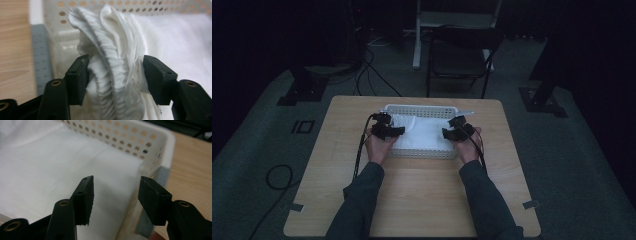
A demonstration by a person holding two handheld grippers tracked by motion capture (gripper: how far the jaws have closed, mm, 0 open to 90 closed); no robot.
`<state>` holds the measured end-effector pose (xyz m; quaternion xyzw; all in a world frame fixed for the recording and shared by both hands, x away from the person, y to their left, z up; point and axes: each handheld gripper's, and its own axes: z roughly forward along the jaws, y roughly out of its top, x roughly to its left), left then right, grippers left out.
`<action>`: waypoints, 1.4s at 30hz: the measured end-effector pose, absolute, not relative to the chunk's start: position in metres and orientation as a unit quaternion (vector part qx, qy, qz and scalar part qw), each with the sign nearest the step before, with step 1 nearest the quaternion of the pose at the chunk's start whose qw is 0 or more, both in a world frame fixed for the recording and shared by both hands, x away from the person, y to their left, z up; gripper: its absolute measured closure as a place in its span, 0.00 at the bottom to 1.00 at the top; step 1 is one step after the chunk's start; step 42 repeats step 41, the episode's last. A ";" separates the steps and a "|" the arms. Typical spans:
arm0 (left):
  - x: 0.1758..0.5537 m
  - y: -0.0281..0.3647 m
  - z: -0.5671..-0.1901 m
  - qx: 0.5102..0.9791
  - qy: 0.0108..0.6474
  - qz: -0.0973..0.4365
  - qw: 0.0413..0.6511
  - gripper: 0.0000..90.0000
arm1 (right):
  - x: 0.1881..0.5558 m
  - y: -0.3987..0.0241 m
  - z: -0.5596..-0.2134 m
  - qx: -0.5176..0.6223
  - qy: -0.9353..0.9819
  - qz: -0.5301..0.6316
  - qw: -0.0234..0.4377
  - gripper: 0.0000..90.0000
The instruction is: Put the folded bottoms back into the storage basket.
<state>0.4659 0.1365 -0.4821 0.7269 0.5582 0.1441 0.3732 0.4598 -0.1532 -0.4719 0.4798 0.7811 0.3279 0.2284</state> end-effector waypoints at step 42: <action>0.379 0.223 -0.507 0.682 0.581 0.248 0.367 0.52 | 0.400 -0.234 -0.499 0.530 0.730 0.377 0.211 0.60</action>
